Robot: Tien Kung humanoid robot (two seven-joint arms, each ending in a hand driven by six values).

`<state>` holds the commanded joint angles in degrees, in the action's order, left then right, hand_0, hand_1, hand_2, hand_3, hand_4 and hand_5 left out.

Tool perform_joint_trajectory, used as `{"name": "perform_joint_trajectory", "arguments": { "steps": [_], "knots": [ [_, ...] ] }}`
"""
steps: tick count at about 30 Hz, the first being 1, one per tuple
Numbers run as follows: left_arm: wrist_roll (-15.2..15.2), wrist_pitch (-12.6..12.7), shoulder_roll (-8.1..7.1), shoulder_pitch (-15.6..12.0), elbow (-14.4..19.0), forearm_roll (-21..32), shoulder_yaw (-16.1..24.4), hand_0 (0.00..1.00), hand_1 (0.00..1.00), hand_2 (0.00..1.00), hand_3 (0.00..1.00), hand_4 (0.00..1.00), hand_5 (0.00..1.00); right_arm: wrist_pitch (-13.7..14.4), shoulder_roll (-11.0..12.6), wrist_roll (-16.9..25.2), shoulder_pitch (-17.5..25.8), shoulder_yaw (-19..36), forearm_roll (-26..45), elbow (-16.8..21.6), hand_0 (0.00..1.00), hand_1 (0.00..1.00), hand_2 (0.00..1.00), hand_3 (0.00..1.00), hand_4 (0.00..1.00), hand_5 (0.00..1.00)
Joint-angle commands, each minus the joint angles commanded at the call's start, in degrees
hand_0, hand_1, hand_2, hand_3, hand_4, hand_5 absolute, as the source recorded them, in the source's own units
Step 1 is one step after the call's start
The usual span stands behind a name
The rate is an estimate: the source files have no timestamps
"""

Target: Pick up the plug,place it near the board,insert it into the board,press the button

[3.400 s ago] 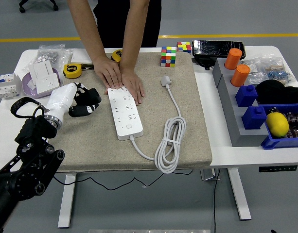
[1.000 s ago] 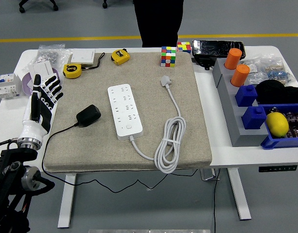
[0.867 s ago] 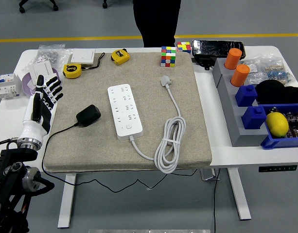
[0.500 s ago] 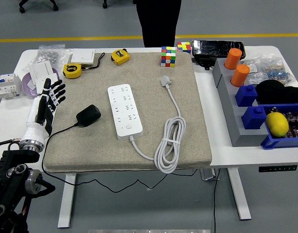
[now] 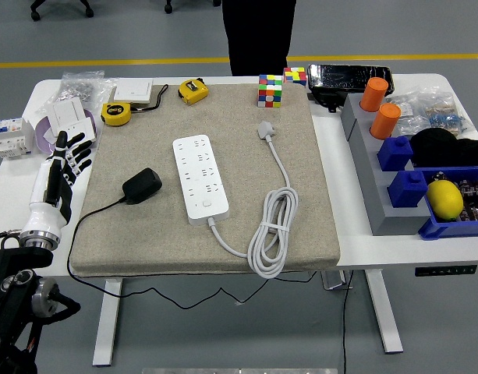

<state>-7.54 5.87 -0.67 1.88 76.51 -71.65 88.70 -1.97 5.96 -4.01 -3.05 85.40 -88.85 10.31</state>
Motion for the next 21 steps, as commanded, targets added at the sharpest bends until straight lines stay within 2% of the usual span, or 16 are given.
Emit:
{"name": "perform_joint_trajectory", "arguments": {
  "steps": [1,2,7,8,13,14,19,20,21],
  "knots": [
    [0.0,0.1,0.04,0.0,0.2,0.0,0.1,0.855,0.799,0.725,0.931,0.998,0.998,0.0,0.0,0.0,-0.1,0.1,-0.1,0.0,0.863,0.816,0.792,0.797,0.998,0.958],
    [0.0,0.1,0.14,-0.1,0.4,-0.2,0.2,0.998,0.978,0.862,0.707,0.998,0.998,0.0,-0.1,-0.1,-0.1,0.2,-0.2,0.0,0.867,0.815,0.79,0.798,0.998,0.951],
    [-0.3,-0.3,0.34,0.0,0.7,-0.3,0.4,0.998,0.978,0.862,0.707,0.998,0.998,0.1,0.0,0.1,-0.5,0.2,0.2,0.0,0.867,0.815,0.79,0.798,0.998,0.951],
    [-0.4,-0.3,0.29,0.2,0.7,0.0,0.3,0.998,0.976,0.914,0.998,0.998,0.998,0.1,0.0,0.1,-0.6,0.3,0.2,0.0,0.871,0.812,0.787,0.799,0.998,0.969],
    [-0.8,0.0,-0.33,1.4,0.3,1.9,-0.2,0.998,0.976,0.914,0.998,0.998,0.998,0.1,0.1,0.1,-1.0,0.2,0.5,0.0,0.871,0.812,0.787,0.799,0.998,0.969],
    [-0.5,-0.2,-0.46,1.5,0.2,1.5,-0.1,0.953,0.947,0.899,0.83,0.998,0.998,0.1,0.1,0.0,-1.0,0.2,0.5,0.0,0.871,0.807,0.785,0.799,0.998,0.987],
    [0.1,-0.6,-0.58,1.4,0.1,-0.2,0.2,0.953,0.947,0.899,0.83,0.998,0.998,0.2,0.0,0.1,-1.2,0.3,0.6,0.0,0.871,0.807,0.785,0.799,0.998,0.987],
    [0.0,-0.6,-0.5,1.2,0.1,0.1,0.3,0.976,0.931,0.86,0.948,0.998,0.998,0.2,-0.1,0.1,-1.2,0.3,0.7,0.0,0.869,0.802,0.784,0.797,0.998,0.989],
    [0.0,-0.7,-0.45,1.1,0.1,0.3,0.3,0.976,0.931,0.86,0.948,0.998,0.998,0.2,-0.1,0.0,-1.2,0.3,0.7,0.0,0.869,0.802,0.784,0.797,0.998,0.989]
  ]
}}
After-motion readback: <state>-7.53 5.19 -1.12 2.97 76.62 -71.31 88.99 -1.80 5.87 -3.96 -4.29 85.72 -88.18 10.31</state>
